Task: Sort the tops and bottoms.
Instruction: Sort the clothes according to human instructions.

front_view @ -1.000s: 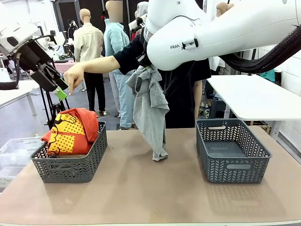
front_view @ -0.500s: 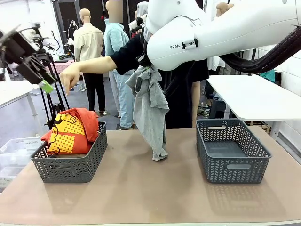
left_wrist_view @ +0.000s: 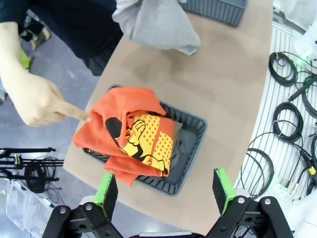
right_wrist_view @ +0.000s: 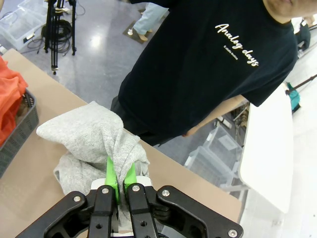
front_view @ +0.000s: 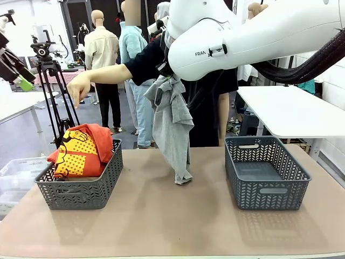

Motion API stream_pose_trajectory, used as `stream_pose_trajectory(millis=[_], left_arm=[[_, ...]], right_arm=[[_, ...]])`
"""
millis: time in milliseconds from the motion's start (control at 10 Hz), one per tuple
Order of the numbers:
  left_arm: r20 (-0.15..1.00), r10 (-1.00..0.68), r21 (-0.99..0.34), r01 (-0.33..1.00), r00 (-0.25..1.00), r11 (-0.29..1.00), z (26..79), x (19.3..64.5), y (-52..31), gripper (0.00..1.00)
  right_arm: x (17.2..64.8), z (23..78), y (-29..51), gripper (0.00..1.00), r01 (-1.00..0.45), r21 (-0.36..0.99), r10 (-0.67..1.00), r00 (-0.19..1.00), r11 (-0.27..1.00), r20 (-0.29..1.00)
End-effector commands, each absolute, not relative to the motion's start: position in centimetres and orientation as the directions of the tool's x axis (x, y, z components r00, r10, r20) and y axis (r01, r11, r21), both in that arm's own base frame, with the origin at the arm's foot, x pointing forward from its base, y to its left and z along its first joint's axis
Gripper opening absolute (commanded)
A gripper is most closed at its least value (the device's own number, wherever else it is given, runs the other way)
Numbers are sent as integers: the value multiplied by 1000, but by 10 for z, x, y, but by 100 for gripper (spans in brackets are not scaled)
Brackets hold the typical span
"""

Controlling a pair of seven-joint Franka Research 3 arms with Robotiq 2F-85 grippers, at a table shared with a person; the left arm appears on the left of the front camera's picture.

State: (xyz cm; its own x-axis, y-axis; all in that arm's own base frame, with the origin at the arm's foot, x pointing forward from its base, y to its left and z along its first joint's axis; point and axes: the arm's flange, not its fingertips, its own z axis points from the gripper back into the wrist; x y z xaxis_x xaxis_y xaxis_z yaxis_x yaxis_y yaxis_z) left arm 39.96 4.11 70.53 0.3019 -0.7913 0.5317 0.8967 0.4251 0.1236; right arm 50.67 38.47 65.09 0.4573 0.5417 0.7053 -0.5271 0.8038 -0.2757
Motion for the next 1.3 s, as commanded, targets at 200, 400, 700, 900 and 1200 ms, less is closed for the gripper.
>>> stream_pose_trajectory(millis=[200,400,700,900,1200], left_arm=[[536,-786,121,894,307,432,706,398,46,100],[536,-786,121,894,307,432,706,398,46,100],[536,-786,121,894,307,432,706,398,46,100],[536,-786,121,894,307,432,706,398,46,100],[536,-786,121,894,307,432,706,398,46,100]], right_arm=[[511,649,401,0,-568,-261,548,422,781,722],[521,678,444,0,-608,-298,546,271,735,793],[526,750,511,0,-691,-390,528,-14,609,849],[523,788,557,0,-734,-444,496,-168,514,852],[520,816,615,0,-825,-428,349,-303,370,887]])
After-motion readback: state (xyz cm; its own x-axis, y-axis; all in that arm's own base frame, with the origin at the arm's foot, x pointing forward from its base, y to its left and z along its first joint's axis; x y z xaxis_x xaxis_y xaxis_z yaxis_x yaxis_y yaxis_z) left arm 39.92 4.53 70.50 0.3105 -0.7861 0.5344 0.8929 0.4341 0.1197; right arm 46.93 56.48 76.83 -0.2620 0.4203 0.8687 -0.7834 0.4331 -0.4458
